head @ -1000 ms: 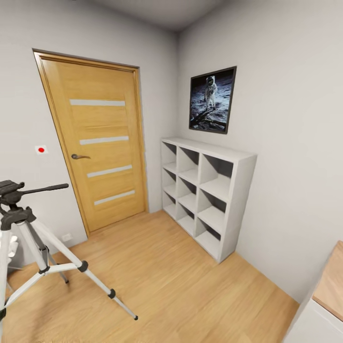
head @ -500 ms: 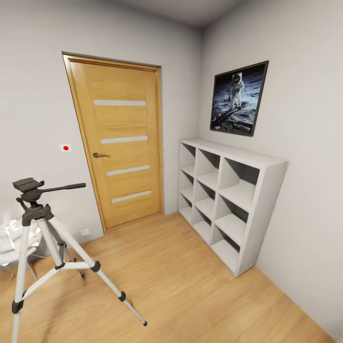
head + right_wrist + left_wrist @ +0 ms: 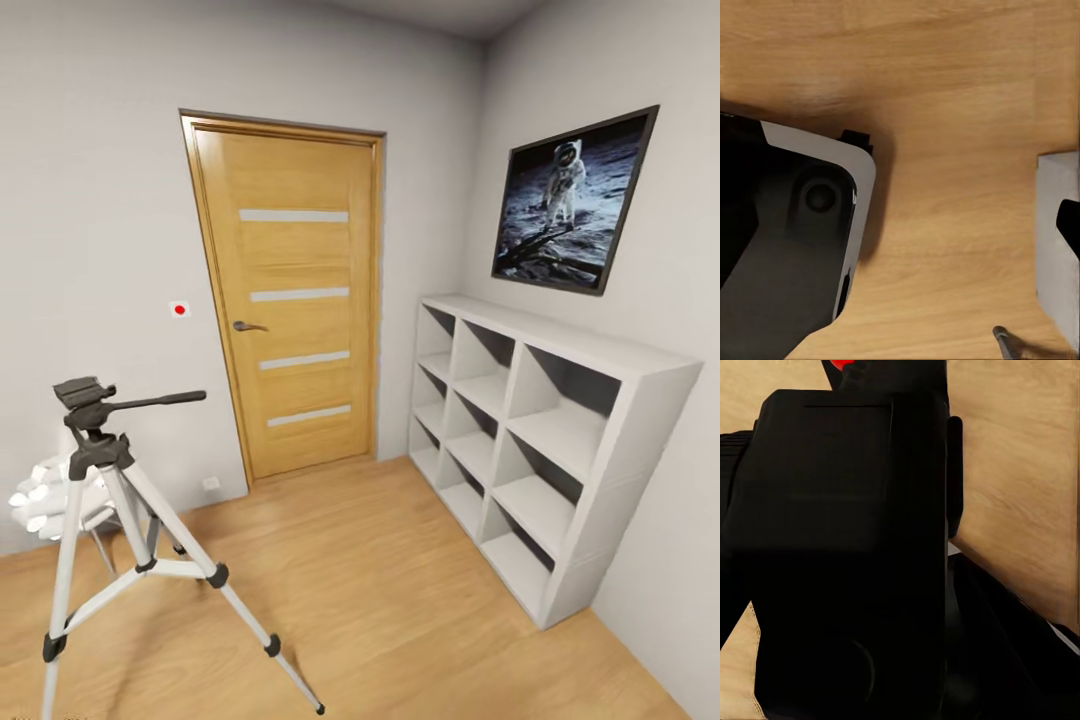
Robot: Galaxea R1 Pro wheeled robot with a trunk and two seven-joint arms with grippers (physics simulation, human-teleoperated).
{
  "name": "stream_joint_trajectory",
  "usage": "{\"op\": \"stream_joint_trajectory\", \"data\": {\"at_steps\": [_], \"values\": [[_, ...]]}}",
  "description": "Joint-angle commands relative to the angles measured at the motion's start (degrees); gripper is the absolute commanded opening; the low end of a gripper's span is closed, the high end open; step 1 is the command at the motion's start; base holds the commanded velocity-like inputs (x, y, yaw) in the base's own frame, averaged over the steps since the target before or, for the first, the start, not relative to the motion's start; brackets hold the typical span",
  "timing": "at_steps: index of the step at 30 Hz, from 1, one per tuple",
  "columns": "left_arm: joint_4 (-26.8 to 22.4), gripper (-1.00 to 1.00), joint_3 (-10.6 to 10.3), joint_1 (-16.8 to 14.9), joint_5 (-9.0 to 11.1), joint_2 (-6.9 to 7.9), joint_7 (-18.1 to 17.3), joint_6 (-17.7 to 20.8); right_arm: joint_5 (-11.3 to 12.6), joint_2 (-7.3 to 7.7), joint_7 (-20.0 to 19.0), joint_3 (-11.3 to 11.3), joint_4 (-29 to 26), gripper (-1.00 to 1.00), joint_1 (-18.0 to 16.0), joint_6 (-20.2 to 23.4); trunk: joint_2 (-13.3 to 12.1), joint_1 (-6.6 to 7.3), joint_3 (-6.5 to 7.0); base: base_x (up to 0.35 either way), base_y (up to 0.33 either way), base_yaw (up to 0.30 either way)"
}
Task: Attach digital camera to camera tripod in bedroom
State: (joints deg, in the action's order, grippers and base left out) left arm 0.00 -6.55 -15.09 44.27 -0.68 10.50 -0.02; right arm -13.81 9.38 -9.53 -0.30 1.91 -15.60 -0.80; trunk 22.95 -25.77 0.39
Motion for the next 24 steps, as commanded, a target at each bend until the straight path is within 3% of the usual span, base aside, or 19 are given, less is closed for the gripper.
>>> {"op": "stream_joint_trajectory", "data": {"at_steps": [1,24], "values": [[0.0,-1.0,-0.5,0.0,0.3,-0.02,0.2,0.0,-0.3,0.02,-0.1,-0.1,0.1,1.0,0.0,-0.1,0.0,-0.05,-0.02,0.285,-0.011,0.269],[0.0,-1.0,-0.5,0.0,0.3,-0.02,0.2,0.0,-0.3,0.02,-0.1,-0.1,0.1,1.0,0.0,-0.1,0.0,-0.05,-0.02,0.244,-0.001,0.269]]}}
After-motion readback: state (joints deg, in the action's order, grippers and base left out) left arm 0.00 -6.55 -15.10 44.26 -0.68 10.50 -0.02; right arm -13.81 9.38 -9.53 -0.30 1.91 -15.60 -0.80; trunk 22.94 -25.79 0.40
